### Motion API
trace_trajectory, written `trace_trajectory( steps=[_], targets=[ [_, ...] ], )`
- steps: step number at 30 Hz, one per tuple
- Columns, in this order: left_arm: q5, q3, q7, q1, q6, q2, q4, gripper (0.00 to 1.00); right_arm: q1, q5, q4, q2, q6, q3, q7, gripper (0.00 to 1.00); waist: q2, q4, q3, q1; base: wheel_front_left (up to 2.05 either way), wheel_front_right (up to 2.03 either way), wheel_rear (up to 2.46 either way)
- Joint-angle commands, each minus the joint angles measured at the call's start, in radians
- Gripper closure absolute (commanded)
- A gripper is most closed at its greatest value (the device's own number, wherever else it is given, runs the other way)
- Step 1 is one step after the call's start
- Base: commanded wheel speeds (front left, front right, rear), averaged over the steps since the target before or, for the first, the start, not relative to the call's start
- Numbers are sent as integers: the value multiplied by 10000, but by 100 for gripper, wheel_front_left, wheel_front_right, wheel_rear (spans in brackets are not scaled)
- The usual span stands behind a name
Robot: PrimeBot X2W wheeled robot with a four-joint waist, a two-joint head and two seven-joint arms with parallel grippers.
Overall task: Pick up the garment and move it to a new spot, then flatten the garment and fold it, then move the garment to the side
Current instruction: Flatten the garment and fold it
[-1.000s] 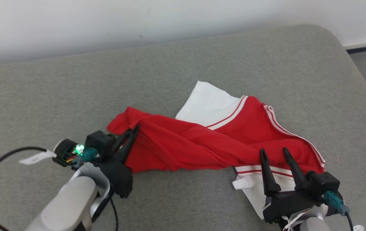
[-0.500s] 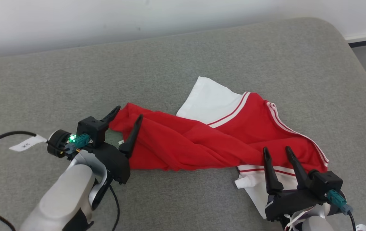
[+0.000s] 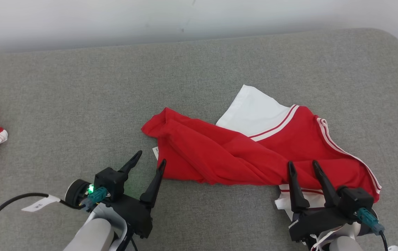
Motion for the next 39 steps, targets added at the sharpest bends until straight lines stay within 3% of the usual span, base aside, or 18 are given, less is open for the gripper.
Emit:
trace_trajectory(
  steps=[1, 10, 11, 12, 13, 14, 15, 21, 30, 35, 39],
  targets=[
    [37, 13, -34, 166, 20, -83, 39, 0, 5, -16, -16, -2, -23, 41, -3, 0, -1, 4, 29, 0, 0, 0, 0],
    [-270, -293, -34, 479, 20, -272, 431, 0, 1, 55, 7, 0, -23, 160, -3, 0, -1, -434, 29, 0, 0, 0, 0],
    [-344, -336, -34, 493, 20, -286, 480, 11, 48, 52, -7, -2, -23, 156, -3, 0, -1, -478, 14, 0, 0, 0, 0],
    [-368, -390, -34, 485, 20, -296, 518, 59, 94, 45, -21, -2, -23, 134, -3, 0, -1, -507, 0, 0, 0, 0, 0],
    [-411, -407, -34, 462, 20, -292, 546, 70, 122, 34, -16, 0, -23, 134, -3, 0, -1, -537, -20, 0, 0, 0, 0],
    [-450, -444, -34, 456, 20, -286, 569, 96, 136, 20, -4, 3, -23, 123, -3, 0, -1, -558, -44, 0, 0, 0, 0],
    [-480, -478, -34, 457, 20, -282, 587, 100, 154, 5, -15, 1, -23, 117, -3, 0, -1, -573, -69, 0, 0, 0, 0],
    [-301, -326, -34, 645, 20, -268, 175, 100, 386, -102, -46, 5, -23, -48, -3, 0, -1, -414, -309, 0, 0, 0, 0],
    [566, 64, -35, 2296, 39, 266, -2049, 100, 839, -9, -5, 0, -23, -56, -3, 0, -1, 498, -958, 0, 0, 0, 0],
    [587, 333, -33, 3567, 409, 671, -3105, 100, 893, 2, -25, -3, -23, -108, -4, 0, -1, 953, -977, 0, 0, 0, 0],
    [566, 429, -35, 4087, 521, 918, -3141, 100, 850, -49, -41, -5, -23, -152, -3, 0, -1, 1154, -900, 0, 0, 0, 0]
  ],
)
